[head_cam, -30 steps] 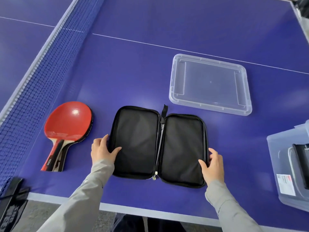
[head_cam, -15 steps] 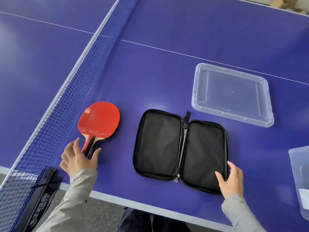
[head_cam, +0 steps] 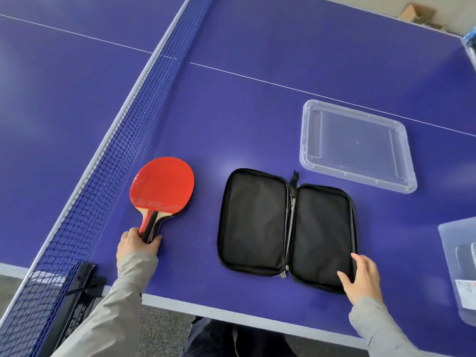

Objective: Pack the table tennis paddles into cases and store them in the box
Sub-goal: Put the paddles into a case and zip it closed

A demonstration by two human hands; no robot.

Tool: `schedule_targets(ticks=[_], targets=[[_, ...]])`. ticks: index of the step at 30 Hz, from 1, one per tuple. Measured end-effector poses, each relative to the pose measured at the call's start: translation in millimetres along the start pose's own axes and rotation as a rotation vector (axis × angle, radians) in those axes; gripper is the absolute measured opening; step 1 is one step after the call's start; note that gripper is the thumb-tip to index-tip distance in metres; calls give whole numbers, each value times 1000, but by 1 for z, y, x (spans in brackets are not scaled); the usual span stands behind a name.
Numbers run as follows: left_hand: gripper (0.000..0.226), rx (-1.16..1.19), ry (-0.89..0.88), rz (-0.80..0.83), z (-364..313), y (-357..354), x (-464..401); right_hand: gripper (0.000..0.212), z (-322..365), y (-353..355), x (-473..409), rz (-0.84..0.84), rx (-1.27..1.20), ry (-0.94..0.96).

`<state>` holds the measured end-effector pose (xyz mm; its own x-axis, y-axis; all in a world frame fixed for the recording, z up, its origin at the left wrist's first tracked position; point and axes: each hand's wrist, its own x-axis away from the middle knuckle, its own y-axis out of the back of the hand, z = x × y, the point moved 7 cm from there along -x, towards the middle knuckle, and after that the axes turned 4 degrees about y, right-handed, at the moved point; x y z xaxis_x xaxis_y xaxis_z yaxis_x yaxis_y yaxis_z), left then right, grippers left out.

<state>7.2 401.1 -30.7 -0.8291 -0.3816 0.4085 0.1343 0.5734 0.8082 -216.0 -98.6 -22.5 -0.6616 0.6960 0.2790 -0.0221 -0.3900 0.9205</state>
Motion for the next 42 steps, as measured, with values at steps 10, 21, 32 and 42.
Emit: schedule_targets(ticks=[10, 21, 32, 42], targets=[[31, 32, -77, -64, -6, 6, 6, 60, 0, 0, 6, 54, 26, -7], [31, 186, -104, -57, -64, -28, 91, 63, -13, -2, 2, 78, 14, 96], [29, 186, -188, 58, -156, -147, 227, 66, -30, 2, -6, 118, 130, 355], [25, 142, -187, 64, -183, -221, 283, 73, -37, 2, -7, 27, 144, 491]])
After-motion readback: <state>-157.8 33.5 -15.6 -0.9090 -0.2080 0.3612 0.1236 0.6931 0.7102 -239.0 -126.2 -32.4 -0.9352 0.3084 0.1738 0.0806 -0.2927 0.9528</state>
